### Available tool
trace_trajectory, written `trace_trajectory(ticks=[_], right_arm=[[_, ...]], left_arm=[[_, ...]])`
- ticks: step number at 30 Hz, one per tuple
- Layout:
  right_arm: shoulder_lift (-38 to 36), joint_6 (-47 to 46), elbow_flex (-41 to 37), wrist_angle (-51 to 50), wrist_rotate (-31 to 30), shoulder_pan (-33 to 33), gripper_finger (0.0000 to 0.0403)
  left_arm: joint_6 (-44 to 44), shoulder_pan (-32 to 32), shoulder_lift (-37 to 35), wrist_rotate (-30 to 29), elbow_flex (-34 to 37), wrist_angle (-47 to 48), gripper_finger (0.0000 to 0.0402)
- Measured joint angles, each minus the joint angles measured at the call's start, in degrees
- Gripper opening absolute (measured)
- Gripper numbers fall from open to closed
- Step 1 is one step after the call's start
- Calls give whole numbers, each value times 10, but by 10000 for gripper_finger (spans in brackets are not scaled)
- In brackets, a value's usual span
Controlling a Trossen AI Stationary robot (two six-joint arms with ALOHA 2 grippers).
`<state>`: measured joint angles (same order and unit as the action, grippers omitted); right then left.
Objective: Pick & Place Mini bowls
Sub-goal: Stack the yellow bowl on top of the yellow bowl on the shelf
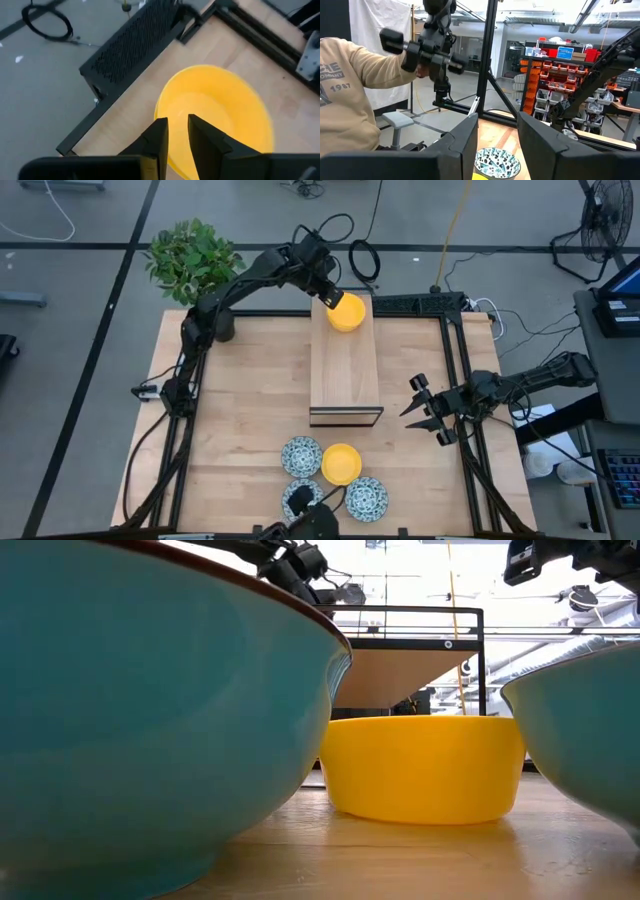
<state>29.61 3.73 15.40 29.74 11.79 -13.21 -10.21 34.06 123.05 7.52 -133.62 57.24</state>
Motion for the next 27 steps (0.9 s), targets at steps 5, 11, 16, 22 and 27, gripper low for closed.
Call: trace_trajectory(ticks=[5, 11, 16, 22, 27], right_arm=[[0, 0, 0, 0, 0, 0, 125], [0, 0, 0, 0, 0, 0, 125], [0, 0, 0, 0, 0, 0, 125], [1, -3, 0, 0, 0, 0, 125], [8, -26, 0, 1, 0, 0, 125]], left_arm=[[-17, 1, -46, 0, -1, -5, 76], [-4, -11, -129, 39, -1, 34, 76], [66, -70, -203, 40, -1, 97, 76], [108, -219, -262, -40, -1, 151, 76], [116, -378, -272, -150, -1, 153, 76]])
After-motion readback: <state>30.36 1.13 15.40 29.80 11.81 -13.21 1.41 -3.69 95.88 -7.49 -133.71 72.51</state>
